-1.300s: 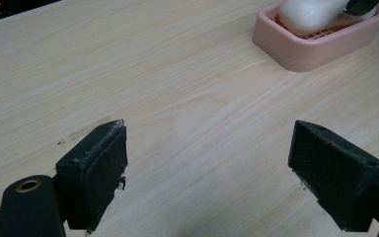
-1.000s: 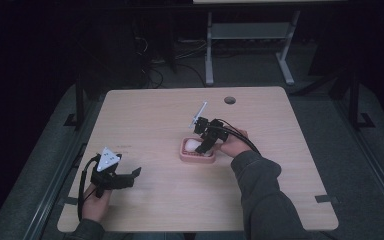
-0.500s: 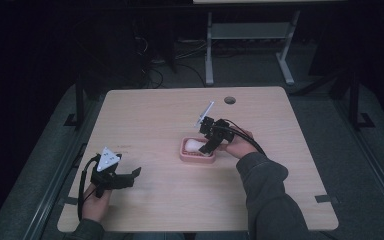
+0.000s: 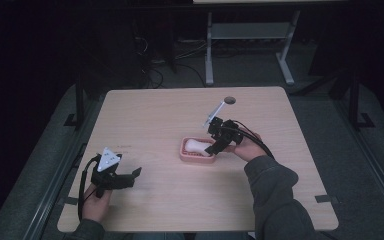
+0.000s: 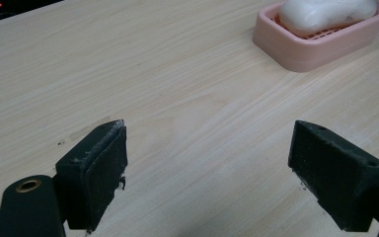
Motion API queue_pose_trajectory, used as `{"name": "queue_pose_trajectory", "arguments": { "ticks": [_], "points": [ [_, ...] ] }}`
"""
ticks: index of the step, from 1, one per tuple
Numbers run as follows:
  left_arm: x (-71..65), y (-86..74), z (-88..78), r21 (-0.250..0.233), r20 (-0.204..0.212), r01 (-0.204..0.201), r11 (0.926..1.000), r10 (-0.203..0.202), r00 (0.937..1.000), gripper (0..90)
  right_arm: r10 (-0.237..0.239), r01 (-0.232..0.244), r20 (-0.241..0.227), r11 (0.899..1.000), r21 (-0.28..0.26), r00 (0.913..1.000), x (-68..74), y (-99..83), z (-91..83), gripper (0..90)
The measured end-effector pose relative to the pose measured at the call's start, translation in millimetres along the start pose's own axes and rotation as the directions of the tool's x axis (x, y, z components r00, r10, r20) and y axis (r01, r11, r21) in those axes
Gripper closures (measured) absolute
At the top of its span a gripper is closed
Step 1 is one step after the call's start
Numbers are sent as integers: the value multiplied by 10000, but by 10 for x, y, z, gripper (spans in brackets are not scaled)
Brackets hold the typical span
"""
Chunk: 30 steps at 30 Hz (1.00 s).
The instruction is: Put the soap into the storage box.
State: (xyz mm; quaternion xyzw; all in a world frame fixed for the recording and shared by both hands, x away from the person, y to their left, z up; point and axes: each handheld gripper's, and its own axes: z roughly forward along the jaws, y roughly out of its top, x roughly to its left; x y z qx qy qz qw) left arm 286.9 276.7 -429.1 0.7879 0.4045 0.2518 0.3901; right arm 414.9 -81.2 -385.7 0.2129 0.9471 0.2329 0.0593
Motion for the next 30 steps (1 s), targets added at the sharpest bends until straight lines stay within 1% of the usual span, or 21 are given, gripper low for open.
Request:
{"name": "queue_pose_trajectory", "arguments": {
  "ticks": [11,14,15,19,22,26,30],
  "points": [
    [-3,3,-7,21,-12,-37,10000,38,10000,147,61,-61,41,9999,-118,10000,30,-110,-35,356],
    [-7,3,-6,-19,-14,14,10000,-14,10000,147,102,-102,-6,9999,-72,9999,32,-124,-49,350],
    [-7,4,-7,-24,-18,-4,10000,4,10000,147,101,-100,49,9999,-63,9999,36,-126,-56,350],
    [-9,5,-9,18,-23,-16,10000,16,10000,146,89,-87,72,9998,-160,9999,52,-129,-88,349],
    [-10,4,-8,-40,-24,0,10000,0,10000,147,57,-55,86,9998,-178,9999,56,-140,-109,348],
    [-10,5,-9,19,-28,-16,10000,17,10000,147,117,-114,120,9996,-240,9999,61,-156,-140,343],
    [-16,5,-2,-74,-20,-27,10000,27,10000,147,133,-128,178,9996,-240,9998,53,-184,-173,341]
  ]
}}
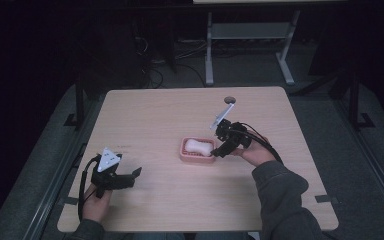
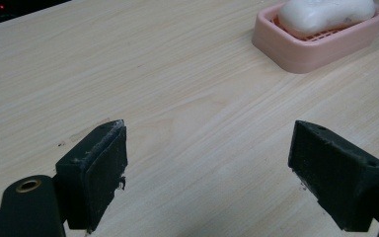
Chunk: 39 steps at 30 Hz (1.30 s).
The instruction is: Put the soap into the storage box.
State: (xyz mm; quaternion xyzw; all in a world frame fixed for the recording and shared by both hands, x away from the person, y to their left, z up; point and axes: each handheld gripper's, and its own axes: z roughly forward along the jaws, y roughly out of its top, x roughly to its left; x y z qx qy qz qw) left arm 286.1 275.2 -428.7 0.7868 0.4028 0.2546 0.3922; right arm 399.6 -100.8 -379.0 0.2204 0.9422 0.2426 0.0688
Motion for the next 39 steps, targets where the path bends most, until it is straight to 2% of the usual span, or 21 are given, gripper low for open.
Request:
{"name": "queue_pose_trajectory", "arguments": {
  "ticks": [8,25,39],
  "points": [
    [-2,2,-2,-4,-8,10,10000,-10,10000,147,92,-90,107,9998,-164,9999,15,-76,-89,335],
    [-6,1,1,0,-28,-1,10000,1,10000,147,835,-835,1,9958,-375,9965,-1,-409,-145,335],
    [-6,1,1,6,-45,0,10000,0,10000,146,1037,-1028,125,9931,-570,9945,7,-563,-210,324]
  ]
}}
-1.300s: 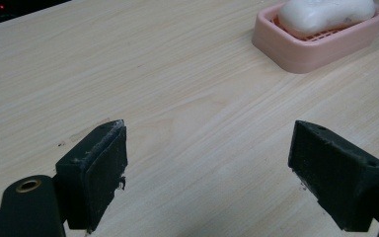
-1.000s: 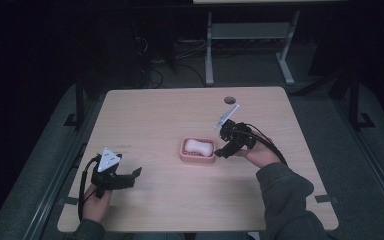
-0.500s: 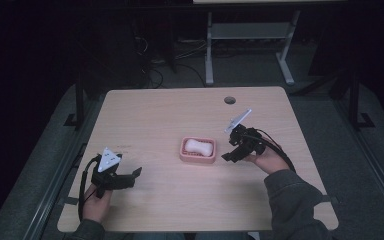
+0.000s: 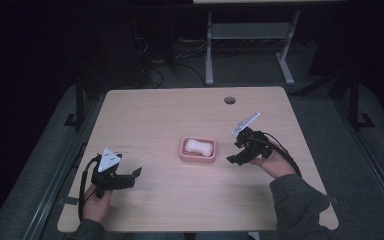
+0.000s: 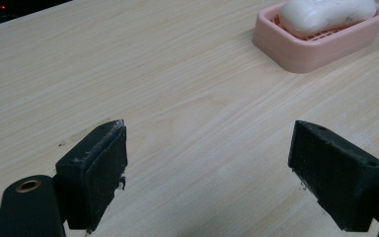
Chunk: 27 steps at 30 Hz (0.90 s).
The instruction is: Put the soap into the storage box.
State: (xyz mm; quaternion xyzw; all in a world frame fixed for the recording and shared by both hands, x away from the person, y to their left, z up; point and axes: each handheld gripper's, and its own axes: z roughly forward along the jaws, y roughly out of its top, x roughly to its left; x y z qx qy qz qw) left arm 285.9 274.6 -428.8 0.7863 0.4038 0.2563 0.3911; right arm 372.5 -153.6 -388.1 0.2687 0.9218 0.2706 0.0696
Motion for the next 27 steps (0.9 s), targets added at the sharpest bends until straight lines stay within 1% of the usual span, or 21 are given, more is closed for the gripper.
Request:
{"name": "queue_pose_trajectory", "arguments": {
  "ticks": [6,7,8,13,16,24,27],
  "points": [
    [-5,2,-2,66,-3,-20,10000,20,10000,147,194,-194,17,9998,-62,9998,2,-59,-61,324],
    [-8,1,0,52,2,-12,10000,12,10000,147,137,-136,78,9999,-63,9999,-5,-71,-64,322],
    [-10,2,0,61,0,-16,10000,16,10000,147,185,-185,113,9998,-42,9998,-2,-81,-74,321],
    [-8,1,2,65,2,-7,10000,7,10000,147,240,-239,131,9997,-98,9996,4,-127,-123,321],
    [-3,0,-2,60,-26,-17,10000,17,10000,147,347,-346,132,9994,-95,9993,5,-154,-132,321],
    [-8,0,-2,24,-32,-24,10000,24,10000,147,649,-648,100,9978,-152,9978,8,-294,-149,318],
    [-7,0,-5,10,-42,-15,10000,15,10000,147,653,-650,147,9977,-177,9978,10,-332,-167,319]
  ]
}}
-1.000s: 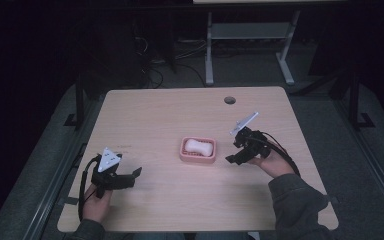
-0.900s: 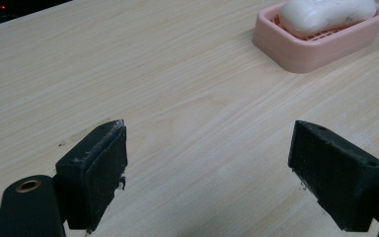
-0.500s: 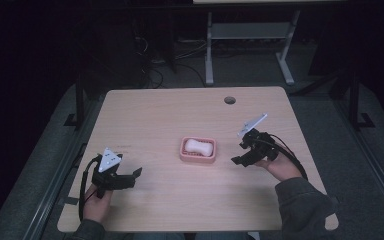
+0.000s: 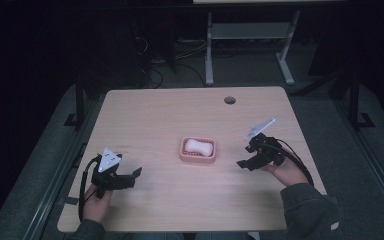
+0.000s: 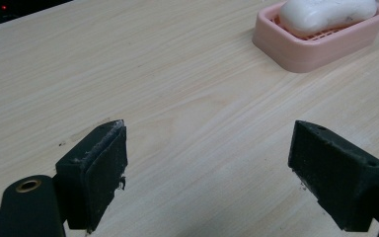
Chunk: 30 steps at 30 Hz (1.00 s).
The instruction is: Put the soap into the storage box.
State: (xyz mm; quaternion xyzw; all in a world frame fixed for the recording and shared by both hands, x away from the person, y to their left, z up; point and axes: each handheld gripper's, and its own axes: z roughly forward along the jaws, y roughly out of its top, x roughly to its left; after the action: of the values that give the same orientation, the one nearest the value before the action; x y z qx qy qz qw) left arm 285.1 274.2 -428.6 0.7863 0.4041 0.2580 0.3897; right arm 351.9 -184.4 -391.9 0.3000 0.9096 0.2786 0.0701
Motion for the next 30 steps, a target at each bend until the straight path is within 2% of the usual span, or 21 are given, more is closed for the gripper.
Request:
{"name": "queue_pose_trajectory", "arguments": {
  "ticks": [19,23,30],
  "points": [
    [-12,-1,-2,-75,-29,-14,10000,14,10000,147,517,-514,182,9985,-193,9985,-2,-312,-45,318],
    [-14,-2,0,-30,-27,-20,10000,20,10000,147,740,-734,236,9970,-237,9970,0,-449,-70,318],
    [-13,-3,0,16,-21,-30,10000,30,10000,147,870,-861,308,9958,-309,9957,12,-583,-106,318]
  ]
}}
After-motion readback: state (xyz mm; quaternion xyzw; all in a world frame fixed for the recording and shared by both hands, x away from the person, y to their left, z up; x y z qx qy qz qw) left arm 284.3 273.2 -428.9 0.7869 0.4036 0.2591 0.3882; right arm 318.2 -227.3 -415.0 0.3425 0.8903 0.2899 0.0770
